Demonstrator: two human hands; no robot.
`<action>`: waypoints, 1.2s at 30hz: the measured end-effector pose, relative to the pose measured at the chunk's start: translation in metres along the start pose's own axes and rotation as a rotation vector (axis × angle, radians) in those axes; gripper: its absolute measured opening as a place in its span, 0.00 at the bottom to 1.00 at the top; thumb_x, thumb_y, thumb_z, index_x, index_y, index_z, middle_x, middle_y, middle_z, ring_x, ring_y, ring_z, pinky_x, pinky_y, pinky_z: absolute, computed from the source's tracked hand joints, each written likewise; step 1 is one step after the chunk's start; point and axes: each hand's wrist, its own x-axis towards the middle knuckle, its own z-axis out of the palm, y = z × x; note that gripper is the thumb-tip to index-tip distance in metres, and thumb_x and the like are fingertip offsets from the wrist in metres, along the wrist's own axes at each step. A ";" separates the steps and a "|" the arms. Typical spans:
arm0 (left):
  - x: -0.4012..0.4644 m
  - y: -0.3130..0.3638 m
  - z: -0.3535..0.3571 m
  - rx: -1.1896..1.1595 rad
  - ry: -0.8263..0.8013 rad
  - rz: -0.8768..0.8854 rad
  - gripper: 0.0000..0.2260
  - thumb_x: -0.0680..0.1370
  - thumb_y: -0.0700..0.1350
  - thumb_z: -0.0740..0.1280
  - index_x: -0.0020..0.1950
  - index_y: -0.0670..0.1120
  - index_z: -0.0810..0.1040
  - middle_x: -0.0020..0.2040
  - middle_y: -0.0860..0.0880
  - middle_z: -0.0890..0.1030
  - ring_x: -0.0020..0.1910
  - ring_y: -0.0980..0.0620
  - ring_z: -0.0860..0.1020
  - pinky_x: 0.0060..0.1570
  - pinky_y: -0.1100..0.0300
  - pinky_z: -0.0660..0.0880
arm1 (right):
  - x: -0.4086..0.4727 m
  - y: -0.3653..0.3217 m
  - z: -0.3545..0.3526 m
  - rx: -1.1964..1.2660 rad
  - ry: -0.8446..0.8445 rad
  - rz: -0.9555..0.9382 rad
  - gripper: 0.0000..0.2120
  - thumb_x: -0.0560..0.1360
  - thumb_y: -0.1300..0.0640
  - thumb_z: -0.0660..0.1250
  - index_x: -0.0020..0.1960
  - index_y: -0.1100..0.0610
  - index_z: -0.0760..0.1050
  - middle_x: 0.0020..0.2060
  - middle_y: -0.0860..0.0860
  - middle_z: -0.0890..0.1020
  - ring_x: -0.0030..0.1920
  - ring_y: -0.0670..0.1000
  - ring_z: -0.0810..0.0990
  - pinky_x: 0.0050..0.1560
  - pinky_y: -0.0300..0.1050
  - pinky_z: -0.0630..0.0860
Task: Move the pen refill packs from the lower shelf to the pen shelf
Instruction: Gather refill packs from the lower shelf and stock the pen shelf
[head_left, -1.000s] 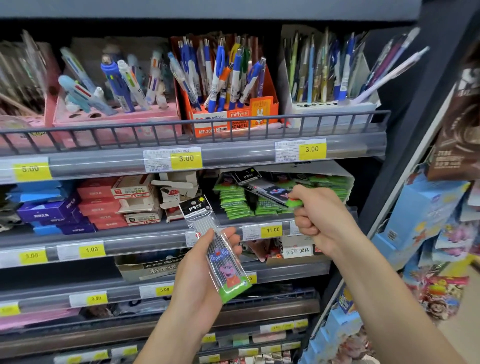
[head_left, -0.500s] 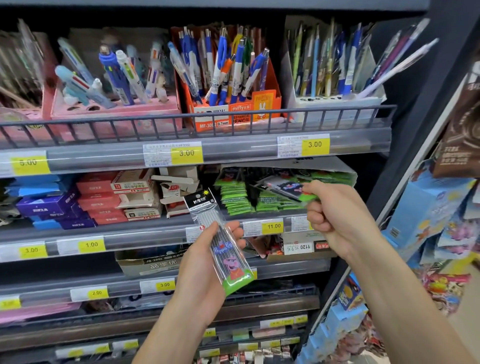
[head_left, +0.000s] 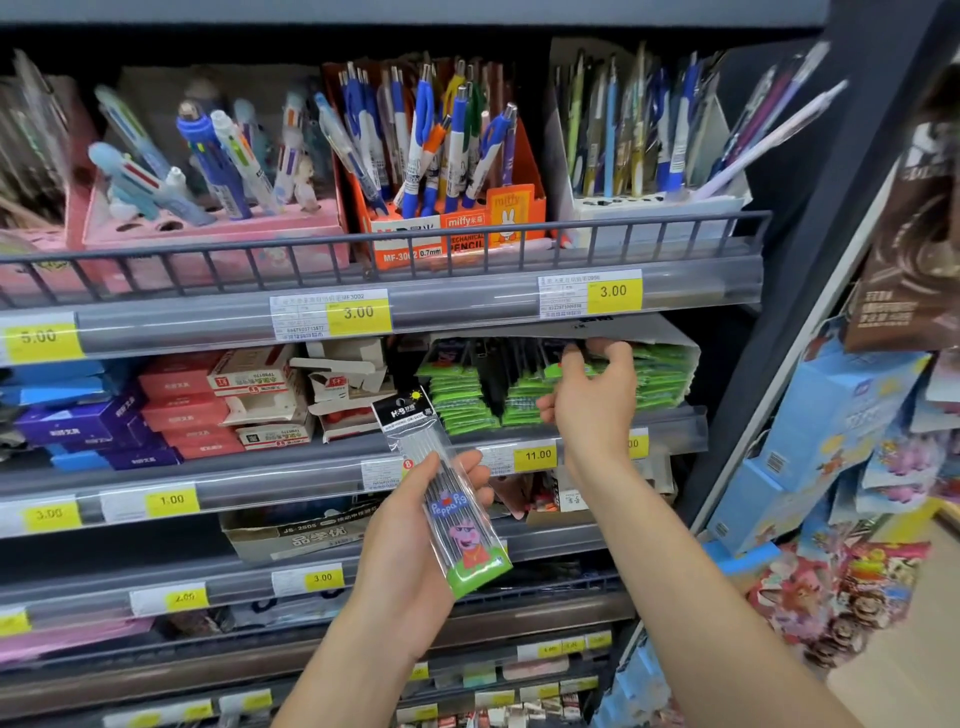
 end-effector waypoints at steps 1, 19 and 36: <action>0.000 0.000 -0.001 -0.001 0.000 0.002 0.18 0.85 0.52 0.64 0.56 0.42 0.89 0.53 0.44 0.89 0.50 0.48 0.84 0.53 0.52 0.77 | -0.002 0.001 -0.002 0.038 -0.019 -0.015 0.07 0.83 0.51 0.62 0.60 0.50 0.68 0.36 0.53 0.81 0.25 0.50 0.81 0.28 0.44 0.77; -0.001 0.003 -0.004 0.163 -0.123 0.029 0.23 0.86 0.55 0.57 0.57 0.46 0.89 0.46 0.47 0.88 0.40 0.52 0.87 0.38 0.59 0.83 | 0.005 0.002 -0.031 -0.699 -0.164 -0.558 0.12 0.83 0.53 0.62 0.61 0.54 0.81 0.25 0.46 0.71 0.30 0.53 0.72 0.36 0.49 0.69; 0.053 0.038 0.005 1.243 0.334 0.985 0.18 0.85 0.56 0.62 0.72 0.48 0.75 0.35 0.56 0.80 0.33 0.57 0.77 0.36 0.60 0.71 | -0.077 -0.019 -0.042 0.200 -0.395 0.235 0.15 0.82 0.60 0.65 0.67 0.50 0.76 0.25 0.50 0.77 0.25 0.48 0.72 0.23 0.38 0.67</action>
